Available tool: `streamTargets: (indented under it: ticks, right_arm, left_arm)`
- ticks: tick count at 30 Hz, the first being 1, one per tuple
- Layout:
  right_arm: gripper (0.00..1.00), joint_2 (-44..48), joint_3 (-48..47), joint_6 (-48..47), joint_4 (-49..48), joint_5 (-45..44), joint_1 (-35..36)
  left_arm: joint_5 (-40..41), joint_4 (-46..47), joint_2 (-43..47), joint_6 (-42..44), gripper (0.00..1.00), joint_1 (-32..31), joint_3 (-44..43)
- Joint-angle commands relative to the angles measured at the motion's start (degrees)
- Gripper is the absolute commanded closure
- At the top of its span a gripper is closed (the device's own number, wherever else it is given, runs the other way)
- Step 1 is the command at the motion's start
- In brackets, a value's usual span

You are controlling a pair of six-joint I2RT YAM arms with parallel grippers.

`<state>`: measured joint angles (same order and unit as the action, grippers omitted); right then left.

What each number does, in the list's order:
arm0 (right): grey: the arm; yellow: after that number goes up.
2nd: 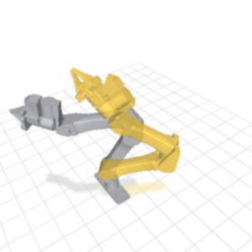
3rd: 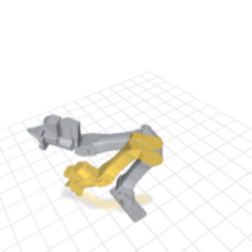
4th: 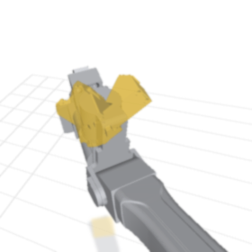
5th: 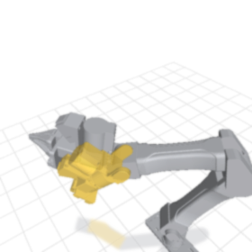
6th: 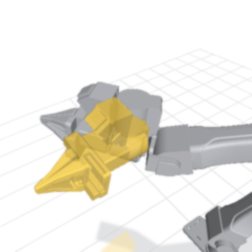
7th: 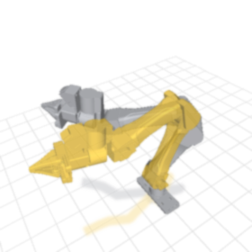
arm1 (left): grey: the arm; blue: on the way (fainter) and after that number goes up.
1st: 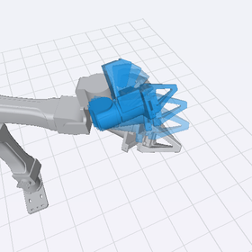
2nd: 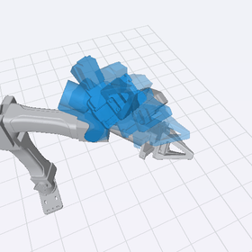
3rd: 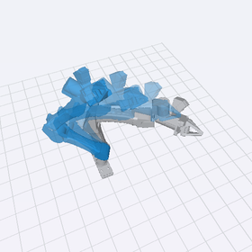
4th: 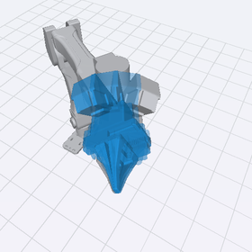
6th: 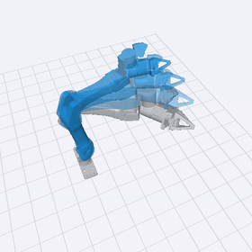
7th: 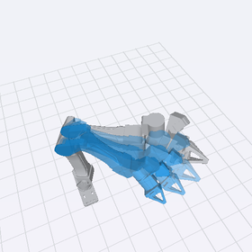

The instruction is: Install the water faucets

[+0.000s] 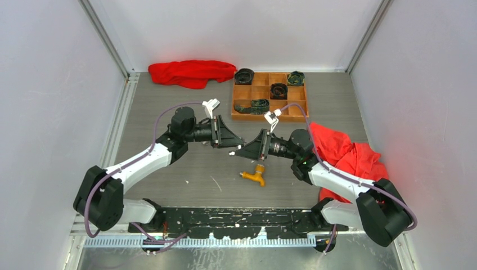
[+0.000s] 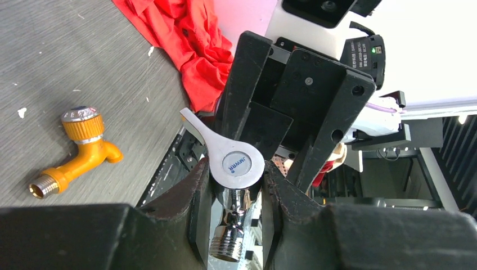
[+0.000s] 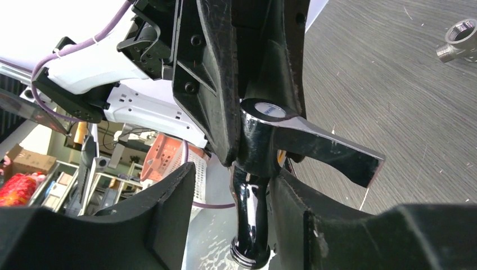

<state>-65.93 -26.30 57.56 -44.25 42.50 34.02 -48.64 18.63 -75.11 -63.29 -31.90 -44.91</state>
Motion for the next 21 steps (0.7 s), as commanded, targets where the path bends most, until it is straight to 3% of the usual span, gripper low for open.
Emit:
streamTargets:
  ticks: [1,4,9,14,19,21]
  right_arm:
    - [0.47,-1.56,-3.32,1.40,-5.75,-0.04,0.43]
    - [0.53,-3.24,-4.39,2.22,-7.22,1.47,0.63]
    - [0.52,-4.51,-4.67,1.87,-6.93,4.08,0.74]
    - [0.62,-5.50,-5.67,1.07,-5.49,5.75,0.84]
    - [0.51,-5.56,-5.94,0.69,-4.11,6.34,0.96]
    - [0.52,-5.39,-5.72,0.05,-3.31,5.86,0.93]
  left_arm:
    - [-1.50,4.80,0.11,-0.87,1.00,-0.35,-2.49]
    - [-1.28,4.98,-0.23,-0.87,1.00,-0.41,-2.58]
    - [-1.37,4.91,-0.30,-0.58,1.00,-0.37,-2.75]
    - [-1.62,4.95,-0.55,-0.52,1.00,-0.35,-2.84]
    - [-2.19,4.64,-0.35,-0.11,1.00,-0.46,-2.92]
    - [-2.16,4.28,-0.10,0.08,1.00,-0.43,-2.91]
